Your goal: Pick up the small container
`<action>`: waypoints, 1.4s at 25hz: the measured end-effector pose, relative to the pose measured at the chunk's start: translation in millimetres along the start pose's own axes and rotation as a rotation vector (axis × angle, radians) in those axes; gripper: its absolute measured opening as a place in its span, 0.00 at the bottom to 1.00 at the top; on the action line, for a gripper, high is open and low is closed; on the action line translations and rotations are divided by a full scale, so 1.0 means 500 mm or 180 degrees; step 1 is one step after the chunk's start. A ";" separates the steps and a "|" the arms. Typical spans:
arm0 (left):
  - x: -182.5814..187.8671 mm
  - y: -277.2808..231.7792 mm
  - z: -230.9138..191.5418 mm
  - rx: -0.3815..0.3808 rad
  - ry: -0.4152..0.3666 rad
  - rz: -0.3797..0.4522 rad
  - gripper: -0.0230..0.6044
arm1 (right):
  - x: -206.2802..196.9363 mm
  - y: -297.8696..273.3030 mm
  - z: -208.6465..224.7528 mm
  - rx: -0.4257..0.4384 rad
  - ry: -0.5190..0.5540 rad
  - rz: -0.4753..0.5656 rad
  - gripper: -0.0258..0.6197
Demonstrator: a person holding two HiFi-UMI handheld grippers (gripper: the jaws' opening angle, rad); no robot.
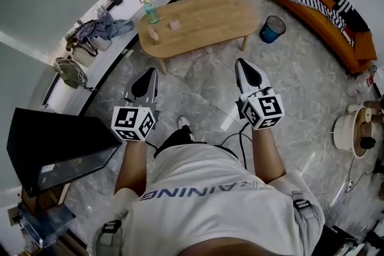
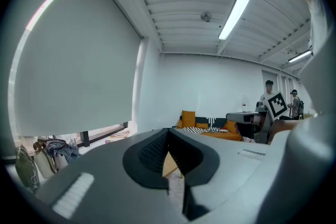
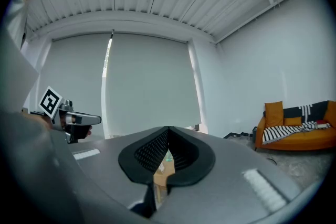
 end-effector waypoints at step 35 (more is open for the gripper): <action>0.081 -0.514 -0.404 0.0880 0.0051 -0.0105 0.04 | 0.084 -0.799 0.201 0.0936 -0.0012 -0.0144 0.07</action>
Point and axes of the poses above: the fingertips, and each gripper's own axes: y backward along the fingers, z to its right, x out of its top, the point moved 2 cm from there along y, backward along the fingers, and after that the axes turned 4 degrees about -y, right-handed, at the moved point
